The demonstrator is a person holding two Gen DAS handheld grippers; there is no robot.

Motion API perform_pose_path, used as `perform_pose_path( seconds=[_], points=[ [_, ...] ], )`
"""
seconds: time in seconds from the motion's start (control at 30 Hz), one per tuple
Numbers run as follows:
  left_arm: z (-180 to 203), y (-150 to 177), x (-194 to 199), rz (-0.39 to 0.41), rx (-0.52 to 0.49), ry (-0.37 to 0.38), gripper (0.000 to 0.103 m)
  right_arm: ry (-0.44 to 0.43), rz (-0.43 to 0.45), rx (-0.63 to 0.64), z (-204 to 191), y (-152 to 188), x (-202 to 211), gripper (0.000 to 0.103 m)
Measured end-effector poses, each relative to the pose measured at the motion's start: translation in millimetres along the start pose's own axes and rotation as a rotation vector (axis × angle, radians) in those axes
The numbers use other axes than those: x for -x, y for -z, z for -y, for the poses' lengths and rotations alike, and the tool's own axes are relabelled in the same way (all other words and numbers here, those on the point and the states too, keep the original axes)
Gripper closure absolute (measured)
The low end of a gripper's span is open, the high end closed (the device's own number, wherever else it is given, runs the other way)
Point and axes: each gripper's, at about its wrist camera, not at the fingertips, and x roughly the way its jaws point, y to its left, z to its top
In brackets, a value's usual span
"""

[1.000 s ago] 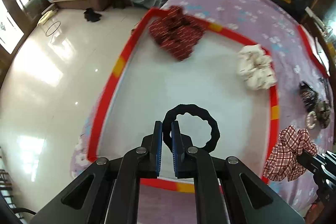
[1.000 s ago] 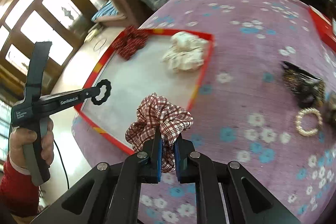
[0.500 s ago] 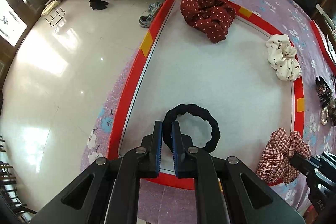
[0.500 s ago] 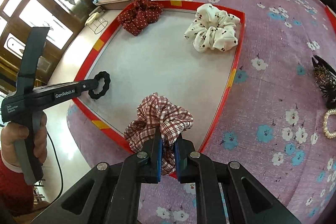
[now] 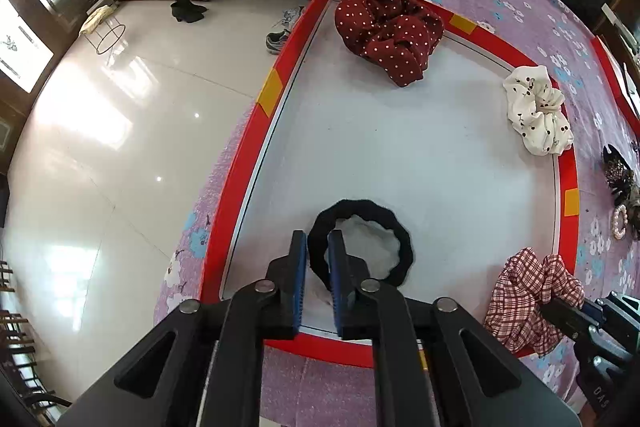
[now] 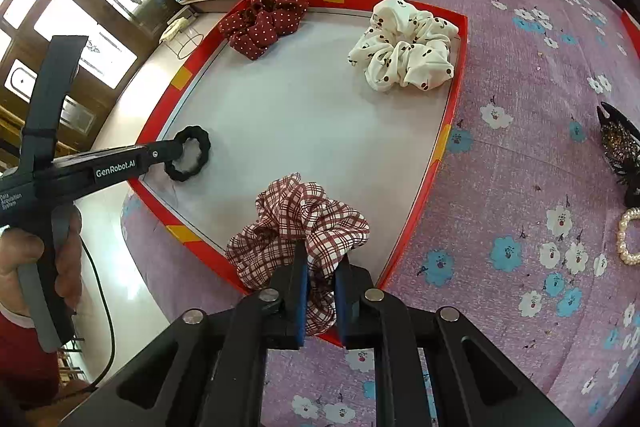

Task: Organize jewelry
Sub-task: 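Carry both items into the tray and open both tools to release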

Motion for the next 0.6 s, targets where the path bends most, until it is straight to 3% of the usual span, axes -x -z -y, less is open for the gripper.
perform_pose_path(
  seconds=[0.07, 0.1, 0.13, 0.6],
  points=[
    [1, 1, 5, 0.010, 0.007, -0.007, 0.069, 0.011, 0.009, 0.013, -1, 0, 2, 0.072],
    [3, 2, 9, 0.020, 0.010, -0.010, 0.066, 0.014, 0.018, 0.021, -2, 0, 5, 0.060],
    [4, 2, 13, 0.032, 0.010, -0.015, 0.065, 0.017, 0.029, 0.029, -3, 1, 7, 0.056],
    [44, -3, 40, 0.104, -0.049, -0.053, 0.063, 0.051, 0.122, 0.063, 11, 10, 46, 0.056]
  ],
)
